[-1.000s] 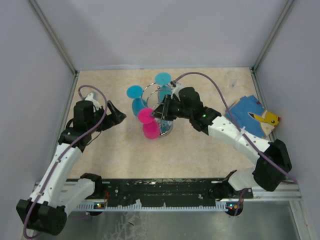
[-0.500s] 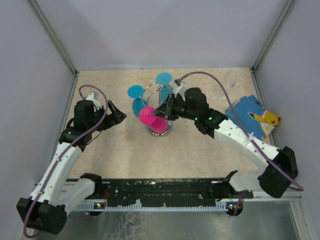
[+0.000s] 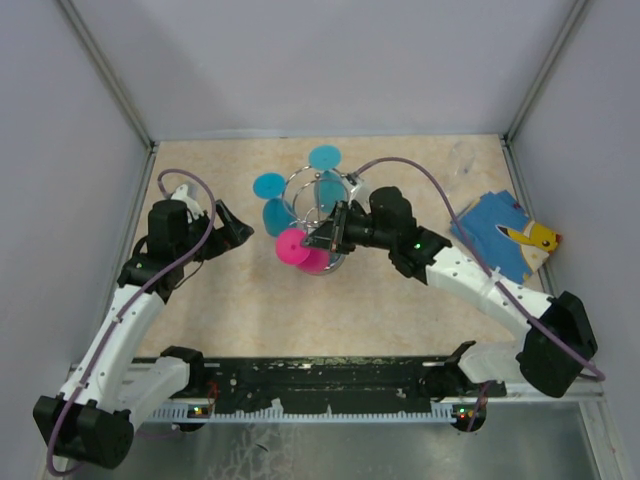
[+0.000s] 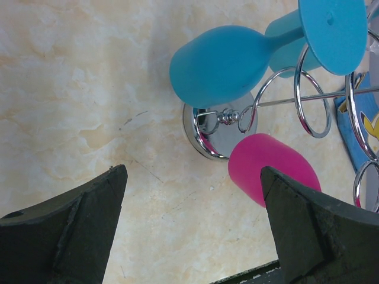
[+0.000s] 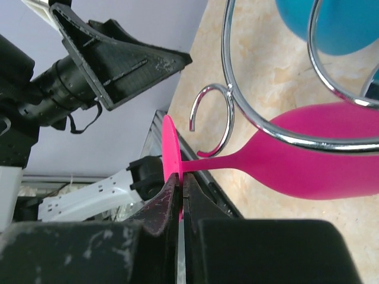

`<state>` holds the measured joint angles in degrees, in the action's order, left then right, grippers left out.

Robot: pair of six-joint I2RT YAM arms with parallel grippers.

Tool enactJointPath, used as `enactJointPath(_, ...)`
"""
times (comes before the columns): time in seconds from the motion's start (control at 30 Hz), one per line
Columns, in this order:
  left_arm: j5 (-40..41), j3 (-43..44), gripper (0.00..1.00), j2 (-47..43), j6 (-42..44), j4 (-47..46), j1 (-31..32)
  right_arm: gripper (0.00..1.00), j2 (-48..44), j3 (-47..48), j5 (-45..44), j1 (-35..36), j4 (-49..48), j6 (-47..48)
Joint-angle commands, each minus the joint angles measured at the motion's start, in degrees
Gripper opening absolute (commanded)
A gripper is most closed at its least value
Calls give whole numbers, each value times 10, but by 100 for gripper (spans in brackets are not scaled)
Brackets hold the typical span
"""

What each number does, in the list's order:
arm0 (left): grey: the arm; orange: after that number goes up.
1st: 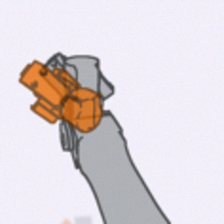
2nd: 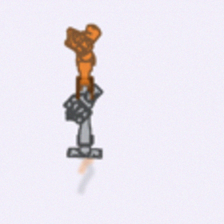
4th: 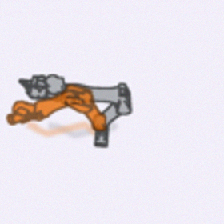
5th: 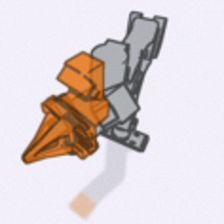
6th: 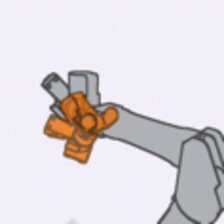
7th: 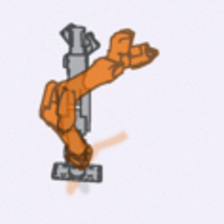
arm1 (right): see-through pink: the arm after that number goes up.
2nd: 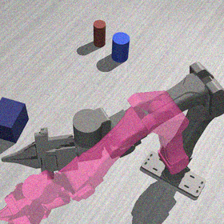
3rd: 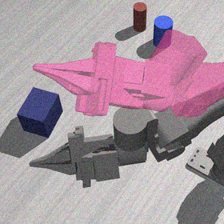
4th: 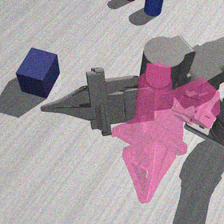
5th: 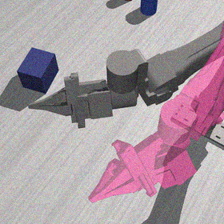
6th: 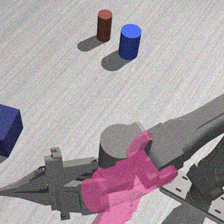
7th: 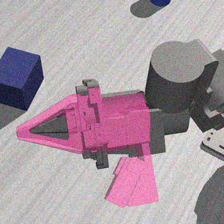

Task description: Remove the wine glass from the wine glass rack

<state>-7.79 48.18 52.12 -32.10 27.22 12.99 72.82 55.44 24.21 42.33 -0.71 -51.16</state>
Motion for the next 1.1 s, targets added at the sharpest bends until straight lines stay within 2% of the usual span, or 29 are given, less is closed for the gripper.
enactJointPath(0.0,-9,-3,100,-1,4,-16,-2,0,-28,-5,53,7,-61,-24)
enactJointPath(0.27,-12,-4,100,3,3,-20,-2,0,-68,-13,73,28,-47,-20)
enactJointPath(0.47,-18,-4,100,4,2,-26,-2,0,-152,8,-36,106,130,37)
enactJointPath(0.63,-9,11,100,2,11,-8,-2,0,-211,13,-265,125,389,87)
enactJointPath(0.8,3,14,100,-9,15,-5,-2,0,-228,35,-522,125,616,69)
enactJointPath(0.93,-11,15,100,-7,12,-2,-3,0,-184,69,-676,124,730,20)
enactJointPath(1.07,-5,13,100,-13,12,0,-2,0,-111,95,-743,125,771,-2)
